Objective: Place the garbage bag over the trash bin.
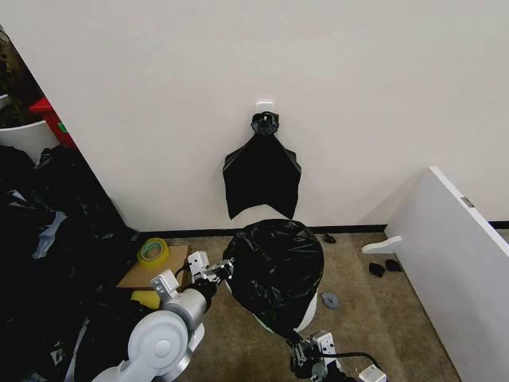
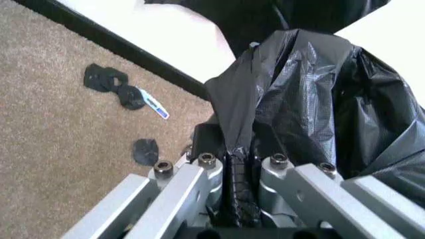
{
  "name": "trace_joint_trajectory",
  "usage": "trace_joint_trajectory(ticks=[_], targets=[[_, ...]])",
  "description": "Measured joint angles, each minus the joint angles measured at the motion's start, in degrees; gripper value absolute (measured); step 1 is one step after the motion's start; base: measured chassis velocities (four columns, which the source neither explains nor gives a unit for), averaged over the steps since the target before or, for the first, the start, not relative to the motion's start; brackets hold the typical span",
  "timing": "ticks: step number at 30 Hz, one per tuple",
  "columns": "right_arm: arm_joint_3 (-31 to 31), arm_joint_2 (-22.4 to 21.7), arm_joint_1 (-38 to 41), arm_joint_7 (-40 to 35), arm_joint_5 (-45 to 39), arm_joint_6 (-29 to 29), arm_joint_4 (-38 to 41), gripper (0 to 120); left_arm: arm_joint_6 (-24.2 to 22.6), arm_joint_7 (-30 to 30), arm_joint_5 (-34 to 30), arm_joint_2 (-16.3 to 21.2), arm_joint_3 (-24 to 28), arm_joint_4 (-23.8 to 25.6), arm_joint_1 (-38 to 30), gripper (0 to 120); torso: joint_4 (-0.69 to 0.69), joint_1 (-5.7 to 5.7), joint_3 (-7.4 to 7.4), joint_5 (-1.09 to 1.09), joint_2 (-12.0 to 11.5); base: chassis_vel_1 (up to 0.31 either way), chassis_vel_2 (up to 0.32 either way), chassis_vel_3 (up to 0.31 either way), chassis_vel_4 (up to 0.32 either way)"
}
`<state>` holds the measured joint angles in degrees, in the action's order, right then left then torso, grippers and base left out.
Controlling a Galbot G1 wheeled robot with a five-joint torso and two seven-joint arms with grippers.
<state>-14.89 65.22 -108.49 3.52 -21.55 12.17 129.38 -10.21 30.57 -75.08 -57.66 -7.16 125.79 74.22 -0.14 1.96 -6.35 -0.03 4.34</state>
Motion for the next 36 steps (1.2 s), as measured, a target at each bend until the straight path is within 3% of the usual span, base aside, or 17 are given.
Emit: trace_joint_trajectory(ticks=[4, 7, 14, 22, 25, 28, 31, 32, 35, 36], targets=[[0.44, 0.05, -0.08, 0.16, 1.86, -0.16, -0.04, 0, 0.17, 0.23, 0.26, -0.32, 0.08, -0.06, -0.03, 4, 0.0, 0.0, 0.0, 0.0, 0.0, 0.0, 0.0, 0.0, 0.0], [0.22, 0.0, -0.6, 0.19, 2.59, -0.53, -0.19, 7, 0.33, 0.31, 0.44, -0.33, -0.01, -0.43, -0.15, 4, 0.0, 0.0, 0.0, 0.0, 0.0, 0.0, 0.0, 0.0, 0.0], [-2.71, -1.06, -3.06, 0.21, 2.83, -1.51, 1.58, 36, 1.41, 0.81, 0.75, -0.33, -0.63, -2.22, -1.46, 4, 0.0, 0.0, 0.0, 0.0, 0.0, 0.0, 0.0, 0.0, 0.0], [-5.11, -1.78, -4.93, -0.25, 4.21, -1.46, 2.15, 60, 2.01, 1.25, 0.81, -0.38, -0.8, -3.35, -2.29, 4, 0.0, 0.0, 0.0, 0.0, 0.0, 0.0, 0.0, 0.0, 0.0], [-8.04, -1.68, -5.15, -4.47, 0.26, 0.91, 4.29, 75, 2.36, 0.89, 3.4, -0.19, -0.42, -3.63, -2.43, 4, 0.0, 0.0, 0.0, 0.01, 0.0, 0.0, 0.0, 0.0, 0.0], [-10.77, -1.66, -4.77, -7.41, -3.9, 3.56, 8.15, 82, 2.6, 0.09, 6.4, -0.04, 0.28, -3.6, -1.96, 4, 0.0, 0.0, 0.0, 0.0, 0.0, 0.0, 0.0, 0.0, 0.0], [-16.01, -2.58, -3.19, -10.68, -7.14, 10.29, 13.39, 70, 2.97, -1.26, 10.67, 0.09, 1.42, -3.25, -0.82, 4, 0.0, 0.0, 0.0, -0.02, 0.0, 0.0, 0.0, 0.0, 0.0], [-16.01, -2.58, -3.19, -10.68, -7.14, 10.29, 13.39, 70, 2.97, -1.26, 10.67, 0.09, 1.42, -3.25, -0.82, 4, 0.0, 0.0, 0.0, -0.02, 0.0, 0.0, 0.0, 0.0, 0.0], [-17.6, -4.95, 1.36, -17.27, -16.39, 20.92, 14.15, 56, 4.08, -3.95, 17.0, 0.19, 2.47, -3.1, 0.34, 4, -0.02, 0.0, 0.0, 0.03, 0.0, 0.0, 0.0, 0.0, 0.0], [-17.6, -4.95, 1.36, -17.27, -16.39, 20.92, 14.15, 56, 4.08, -3.95, 17.0, 0.19, 2.47, -3.1, 0.34, 4, -0.02, 0.0, 0.0, 0.03, 0.0, 0.0, 0.0, 0.0, 0.0]])
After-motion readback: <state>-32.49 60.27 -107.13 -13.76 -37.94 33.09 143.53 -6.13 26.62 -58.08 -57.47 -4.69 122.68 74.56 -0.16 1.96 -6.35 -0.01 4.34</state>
